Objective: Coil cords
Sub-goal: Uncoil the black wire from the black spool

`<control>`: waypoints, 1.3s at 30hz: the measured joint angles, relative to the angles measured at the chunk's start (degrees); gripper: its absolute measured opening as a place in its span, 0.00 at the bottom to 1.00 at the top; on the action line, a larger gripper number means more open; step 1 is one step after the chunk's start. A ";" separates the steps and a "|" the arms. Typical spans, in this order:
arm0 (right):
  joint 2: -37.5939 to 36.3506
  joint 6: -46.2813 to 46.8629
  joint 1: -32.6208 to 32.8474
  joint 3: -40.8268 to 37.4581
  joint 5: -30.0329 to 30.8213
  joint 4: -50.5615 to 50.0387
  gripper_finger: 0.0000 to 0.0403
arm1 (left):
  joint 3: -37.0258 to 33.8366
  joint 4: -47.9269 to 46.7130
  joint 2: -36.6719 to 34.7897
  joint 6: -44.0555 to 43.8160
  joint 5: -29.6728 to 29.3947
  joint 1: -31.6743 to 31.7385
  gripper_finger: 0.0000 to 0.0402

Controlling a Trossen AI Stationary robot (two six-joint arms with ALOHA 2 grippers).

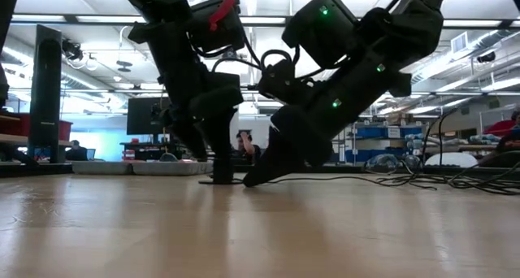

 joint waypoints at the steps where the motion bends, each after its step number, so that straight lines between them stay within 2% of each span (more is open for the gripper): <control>1: 0.01 -0.24 -0.10 0.00 0.00 0.05 0.29 | 0.00 0.02 -0.01 0.00 0.00 0.00 1.00; 10: -0.40 -3.28 0.04 -0.02 0.09 5.59 0.29 | 0.00 0.08 0.00 0.01 0.24 0.00 1.00; 16: -0.40 -4.27 -1.70 -0.04 0.40 2.25 0.27 | 0.00 0.15 -0.01 0.03 0.24 0.00 1.00; 19: -0.48 -2.94 -2.81 0.04 -3.33 -1.89 0.20 | 0.00 0.13 -0.01 0.51 0.22 0.00 1.00; 22: -0.96 0.03 -3.04 0.41 -4.56 -6.35 0.05 | 0.00 0.05 0.01 0.62 0.22 0.00 1.00; 23: -1.05 0.37 -2.84 0.48 -4.55 -7.62 0.03 | 0.00 0.04 0.00 0.70 0.22 0.00 1.00; 27: -3.46 3.14 -1.12 0.47 -3.99 -15.15 0.01 | 0.00 -0.16 -0.01 0.92 0.21 0.00 1.00; 32: -9.82 4.36 1.96 -0.15 -5.55 -28.68 0.01 | 0.00 -0.39 0.01 0.92 0.20 0.00 1.00; 39: -20.08 14.84 5.93 -0.20 -6.89 -51.53 0.00 | 0.00 -0.81 0.00 0.92 0.20 0.02 1.00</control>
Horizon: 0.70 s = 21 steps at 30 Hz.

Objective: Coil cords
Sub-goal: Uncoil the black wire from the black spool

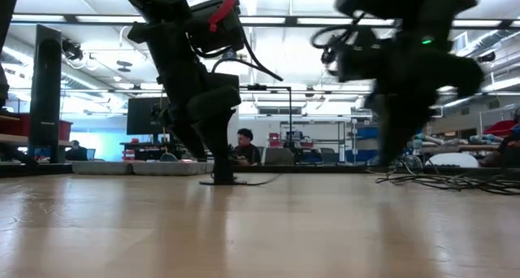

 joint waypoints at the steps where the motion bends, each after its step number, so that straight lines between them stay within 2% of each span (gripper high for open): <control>1: -0.84 1.82 0.52 -0.02 0.01 -2.98 0.00 | 0.00 0.00 0.01 -0.02 0.00 0.00 1.00; 5: -3.51 7.65 2.27 0.00 0.22 -10.84 0.00 | 0.00 0.03 0.00 -0.02 -0.02 0.00 1.00; 14: -4.19 15.51 3.88 0.04 0.91 -25.31 0.00 | 0.02 -1.20 -0.07 -0.83 -0.05 0.00 1.00; 21: -4.19 16.68 4.45 0.04 7.53 -21.17 0.03 | 0.00 -0.85 0.00 -0.87 -0.18 0.00 1.00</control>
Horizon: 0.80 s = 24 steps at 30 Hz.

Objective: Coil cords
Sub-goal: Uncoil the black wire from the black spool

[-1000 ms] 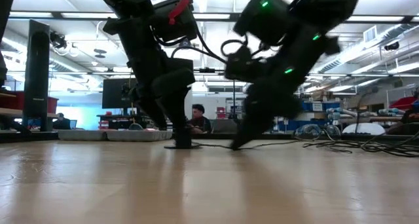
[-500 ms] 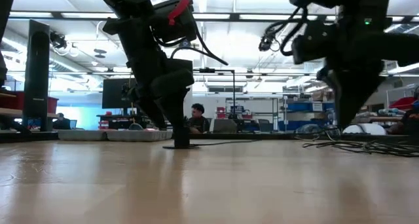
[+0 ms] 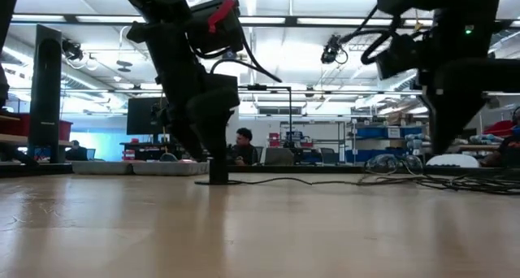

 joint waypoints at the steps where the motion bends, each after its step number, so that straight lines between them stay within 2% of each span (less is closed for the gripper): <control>1: 0.00 -0.06 0.14 0.00 1.14 1.20 0.04 | 0.00 0.09 0.00 0.00 -0.01 0.00 1.00; 5: 0.00 -3.67 0.22 0.02 5.08 7.77 0.07 | 0.00 0.40 0.00 0.20 0.01 0.00 1.00; 9: 0.00 -11.42 0.20 -1.43 9.57 20.34 0.09 | 0.00 1.63 0.00 1.48 -0.24 -0.01 1.00; 13: 0.00 -17.31 -0.38 -4.68 9.79 32.04 0.09 | 0.00 3.07 -2.10 4.56 -1.49 -0.87 1.00; 19: -1.25 -19.11 -2.54 -7.17 9.89 36.27 0.08 | 0.00 2.95 -9.05 8.68 -6.97 -2.97 1.00; 24: -2.76 -20.69 -4.45 -7.17 9.90 36.34 0.08 | 0.00 3.32 -13.29 12.37 -7.95 -3.85 1.00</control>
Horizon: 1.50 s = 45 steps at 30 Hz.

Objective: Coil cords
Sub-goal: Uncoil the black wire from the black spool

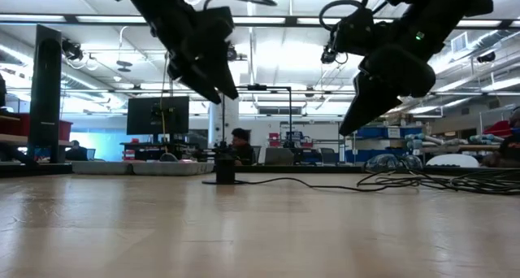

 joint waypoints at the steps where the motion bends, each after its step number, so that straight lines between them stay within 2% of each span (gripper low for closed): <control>1: -0.06 0.09 -0.14 0.00 -0.04 0.05 0.08 | 0.00 -0.10 -0.18 0.37 0.07 -0.24 1.00; 6: 0.10 0.27 -0.32 0.04 -0.30 0.87 0.08 | 0.00 -3.01 -0.39 2.34 0.54 -0.80 1.00; 11: -0.47 3.41 -0.23 0.04 -3.38 -3.69 0.08 | 0.00 -6.65 -0.35 0.62 3.28 -0.84 1.00; 18: -5.17 17.15 0.95 -2.88 -3.51 -17.86 0.08 | 0.00 -6.53 -0.46 1.77 1.28 -3.11 1.00; 22: -9.37 23.95 3.60 -7.30 -4.14 -19.44 0.08 | 0.00 -6.12 -0.48 2.43 1.19 -3.45 1.00; 28: -13.88 35.23 7.47 -15.24 -8.21 -18.80 0.08 | 0.00 -5.62 -0.48 2.45 1.03 -3.45 1.00; 32: -13.78 37.44 8.76 -20.73 -7.75 -9.20 0.08 | 0.00 -4.93 -0.48 3.05 1.18 -3.45 1.00; 36: -11.36 32.86 8.06 -24.69 -4.52 8.57 0.08 | 0.00 -3.45 -0.50 3.93 1.31 -3.45 1.00; 38: -10.02 30.89 7.26 -25.49 -2.72 14.29 0.08 | 0.00 -3.03 -0.50 3.96 1.78 -3.43 1.00; 42: -5.09 23.78 3.62 -25.79 -0.82 27.42 0.08 | -0.08 -3.01 -0.51 4.06 2.24 -3.48 1.00; 45: 1.06 18.63 0.00 -25.73 -3.30 38.83 0.08 | -1.65 -1.68 -0.52 4.88 2.30 -3.71 1.00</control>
